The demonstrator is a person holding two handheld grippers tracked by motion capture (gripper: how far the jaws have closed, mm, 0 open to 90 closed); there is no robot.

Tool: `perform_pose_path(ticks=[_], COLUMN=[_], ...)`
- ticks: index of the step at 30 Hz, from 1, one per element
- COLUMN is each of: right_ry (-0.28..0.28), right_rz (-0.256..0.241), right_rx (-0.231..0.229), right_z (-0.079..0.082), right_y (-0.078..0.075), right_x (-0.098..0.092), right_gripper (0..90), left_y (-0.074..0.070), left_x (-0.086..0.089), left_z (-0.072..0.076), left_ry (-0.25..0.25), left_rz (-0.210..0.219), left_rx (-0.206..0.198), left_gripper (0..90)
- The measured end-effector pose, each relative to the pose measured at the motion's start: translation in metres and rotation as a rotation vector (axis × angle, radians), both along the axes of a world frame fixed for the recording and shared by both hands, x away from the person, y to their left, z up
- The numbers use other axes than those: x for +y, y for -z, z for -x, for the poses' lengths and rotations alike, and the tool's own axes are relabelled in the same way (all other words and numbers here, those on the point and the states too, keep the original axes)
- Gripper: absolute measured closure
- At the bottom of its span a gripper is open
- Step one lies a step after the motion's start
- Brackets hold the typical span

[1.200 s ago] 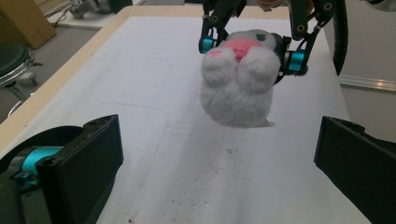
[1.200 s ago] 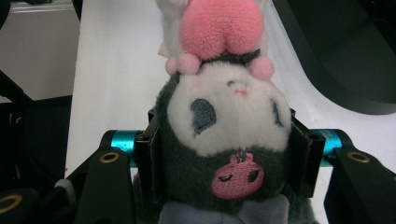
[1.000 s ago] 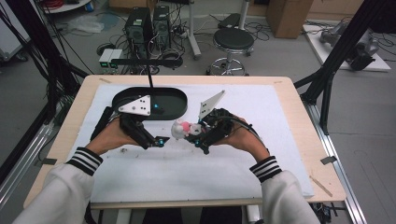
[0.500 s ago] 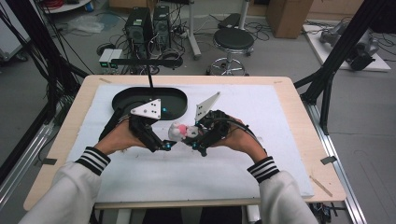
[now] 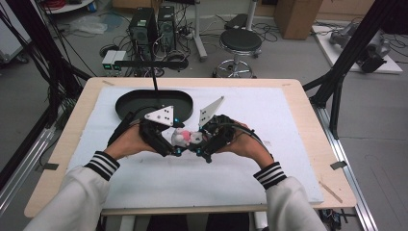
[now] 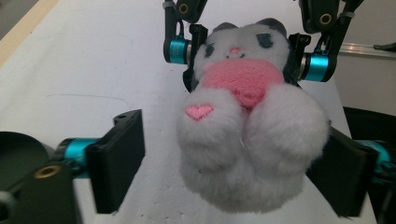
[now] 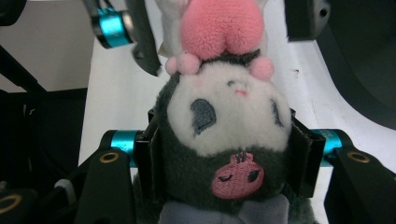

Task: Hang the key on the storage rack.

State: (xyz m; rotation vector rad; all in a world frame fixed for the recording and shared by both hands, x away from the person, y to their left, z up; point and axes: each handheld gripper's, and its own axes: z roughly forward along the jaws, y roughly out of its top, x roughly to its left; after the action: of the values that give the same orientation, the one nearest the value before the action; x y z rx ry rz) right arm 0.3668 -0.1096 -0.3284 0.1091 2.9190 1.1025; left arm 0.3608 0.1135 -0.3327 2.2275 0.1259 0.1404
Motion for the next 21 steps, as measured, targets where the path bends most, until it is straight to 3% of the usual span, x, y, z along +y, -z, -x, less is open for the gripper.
perform_pose_path(ticks=[4,5,7,19,21], right_ry=[-0.002,-0.001,0.001,-0.008,-0.018], right_rz=[0.001,0.001,0.002,-0.007,-0.013], right_rx=[-0.003,-0.002,0.001,0.002,-0.003], right_z=[-0.0001,0.0,-0.0004,-0.0014,-0.0013], right_y=[0.0002,0.0004,0.0008,0.0007,0.0009], right_x=[0.0002,0.0006,0.0006,0.0006,0.0007], right_gripper=[42.1,42.1,42.1,41.5,36.2], left_y=[0.0,-0.0006,-0.0009,-0.0031,-0.004], left_x=[-0.0014,-0.0016,-0.0018,0.0003,0.001], left_z=[0.0,0.0002,0.0009,0.0036,0.0038], left_ry=[0.009,0.012,0.024,0.012,0.015], left_rz=[-0.014,-0.022,-0.024,-0.015,-0.01], left_rx=[0.025,0.029,0.035,0.032,0.032], left_gripper=[31.7,41.8,48.2,55.6,55.9])
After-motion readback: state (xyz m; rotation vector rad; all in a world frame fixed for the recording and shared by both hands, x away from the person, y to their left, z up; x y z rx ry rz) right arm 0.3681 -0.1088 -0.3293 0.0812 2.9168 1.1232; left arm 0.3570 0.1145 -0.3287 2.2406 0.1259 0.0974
